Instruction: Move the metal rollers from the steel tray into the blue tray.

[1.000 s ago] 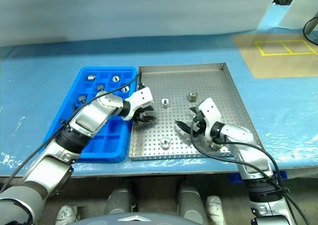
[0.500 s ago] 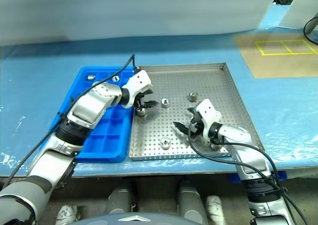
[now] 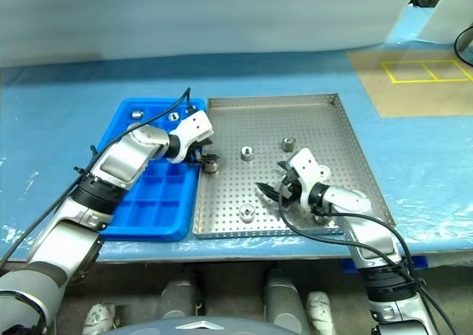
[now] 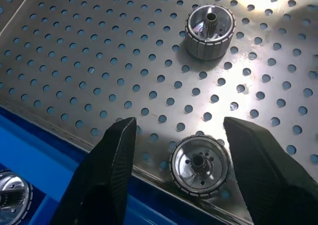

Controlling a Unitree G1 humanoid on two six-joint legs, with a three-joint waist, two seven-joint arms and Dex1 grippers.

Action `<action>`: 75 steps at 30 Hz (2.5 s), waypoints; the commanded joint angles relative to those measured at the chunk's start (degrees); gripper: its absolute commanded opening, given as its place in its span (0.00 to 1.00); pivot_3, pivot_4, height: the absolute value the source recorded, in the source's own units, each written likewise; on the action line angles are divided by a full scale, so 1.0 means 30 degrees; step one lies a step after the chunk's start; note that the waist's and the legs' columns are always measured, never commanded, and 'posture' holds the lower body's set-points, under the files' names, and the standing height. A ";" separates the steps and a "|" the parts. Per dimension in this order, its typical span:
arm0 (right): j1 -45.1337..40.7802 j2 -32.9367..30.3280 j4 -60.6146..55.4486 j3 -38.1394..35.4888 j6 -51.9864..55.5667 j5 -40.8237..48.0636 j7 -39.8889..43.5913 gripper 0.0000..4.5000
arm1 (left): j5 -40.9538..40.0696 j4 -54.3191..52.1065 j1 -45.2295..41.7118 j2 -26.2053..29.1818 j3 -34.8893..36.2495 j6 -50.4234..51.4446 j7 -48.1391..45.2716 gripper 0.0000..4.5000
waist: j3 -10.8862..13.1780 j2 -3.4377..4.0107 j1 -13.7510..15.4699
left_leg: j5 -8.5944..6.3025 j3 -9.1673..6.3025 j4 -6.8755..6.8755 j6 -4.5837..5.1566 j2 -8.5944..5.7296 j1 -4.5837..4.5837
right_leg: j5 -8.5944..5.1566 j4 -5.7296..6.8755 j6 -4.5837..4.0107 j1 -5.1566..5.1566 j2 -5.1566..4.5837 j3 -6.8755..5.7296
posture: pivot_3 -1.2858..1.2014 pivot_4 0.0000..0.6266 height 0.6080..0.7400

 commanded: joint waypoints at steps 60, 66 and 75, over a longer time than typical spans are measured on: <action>0.0876 0.1142 -0.0541 0.0779 -0.0573 -0.0137 -0.0700 1.00 | 0.6163 1.5003 -0.7034 -0.1906 -0.4255 -1.0851 -0.9124 0.37 | 0.0027 -0.0044 -0.0600 | 0.0025 0.0005 -0.0044 -0.0045 0.0012 0.0079 | 0.0009 0.0023 -0.0016 0.0018 0.0022 0.0016 | 0.41 0.24 1.00; 0.1109 0.1133 -0.0512 0.0865 -0.0644 -0.0241 -0.0733 1.00 | 0.4209 1.3328 -0.6900 -0.2739 -0.1636 -0.8448 -0.7969 0.37 | 0.0043 -0.0068 -0.0433 | 0.0018 0.0006 -0.0042 -0.0029 -0.0001 0.0064 | 0.0009 0.0020 -0.0017 0.0021 0.0006 0.0013 | 0.41 0.24 1.00; 0.0512 0.1150 0.0067 0.1026 -0.0711 -0.0306 -0.0332 1.00 | 0.1496 0.5849 -0.4213 -0.2857 0.1728 -0.2007 -0.5730 0.37 | 0.0066 -0.0096 -0.0326 | 0.0008 0.0004 -0.0034 0.0026 0.0000 0.0009 | 0.0008 -0.0015 -0.0020 0.0005 -0.0005 0.0001 | 0.42 0.24 1.00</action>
